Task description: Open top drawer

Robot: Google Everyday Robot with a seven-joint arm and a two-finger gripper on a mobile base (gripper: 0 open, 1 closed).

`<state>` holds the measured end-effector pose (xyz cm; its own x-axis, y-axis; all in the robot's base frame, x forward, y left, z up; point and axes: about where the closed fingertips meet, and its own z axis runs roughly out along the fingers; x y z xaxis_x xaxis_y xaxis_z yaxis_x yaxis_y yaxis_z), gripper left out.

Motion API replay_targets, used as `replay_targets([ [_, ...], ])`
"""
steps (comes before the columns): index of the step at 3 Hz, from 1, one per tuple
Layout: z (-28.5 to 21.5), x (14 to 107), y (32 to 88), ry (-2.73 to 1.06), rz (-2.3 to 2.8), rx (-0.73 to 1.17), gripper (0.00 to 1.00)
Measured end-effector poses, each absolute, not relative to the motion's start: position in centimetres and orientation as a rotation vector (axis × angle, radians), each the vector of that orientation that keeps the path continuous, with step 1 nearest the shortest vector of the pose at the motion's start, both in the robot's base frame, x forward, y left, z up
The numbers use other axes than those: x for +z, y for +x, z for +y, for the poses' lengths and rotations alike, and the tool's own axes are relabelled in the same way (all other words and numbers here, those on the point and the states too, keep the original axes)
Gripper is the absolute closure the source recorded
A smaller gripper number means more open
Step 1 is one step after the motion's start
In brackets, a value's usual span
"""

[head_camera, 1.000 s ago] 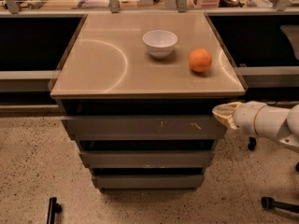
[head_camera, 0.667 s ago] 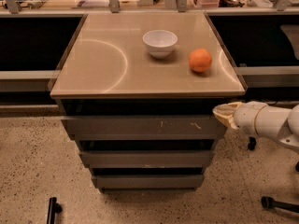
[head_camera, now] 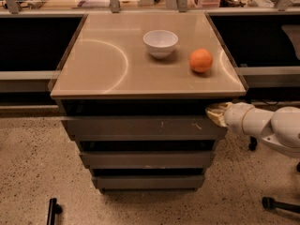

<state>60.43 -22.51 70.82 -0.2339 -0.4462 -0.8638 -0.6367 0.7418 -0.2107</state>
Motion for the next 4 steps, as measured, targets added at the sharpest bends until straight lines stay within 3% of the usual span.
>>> replay_targets([
  [4, -21.5, 68.6, 62.23, -0.869, 1.907, 0.275, 1.0],
])
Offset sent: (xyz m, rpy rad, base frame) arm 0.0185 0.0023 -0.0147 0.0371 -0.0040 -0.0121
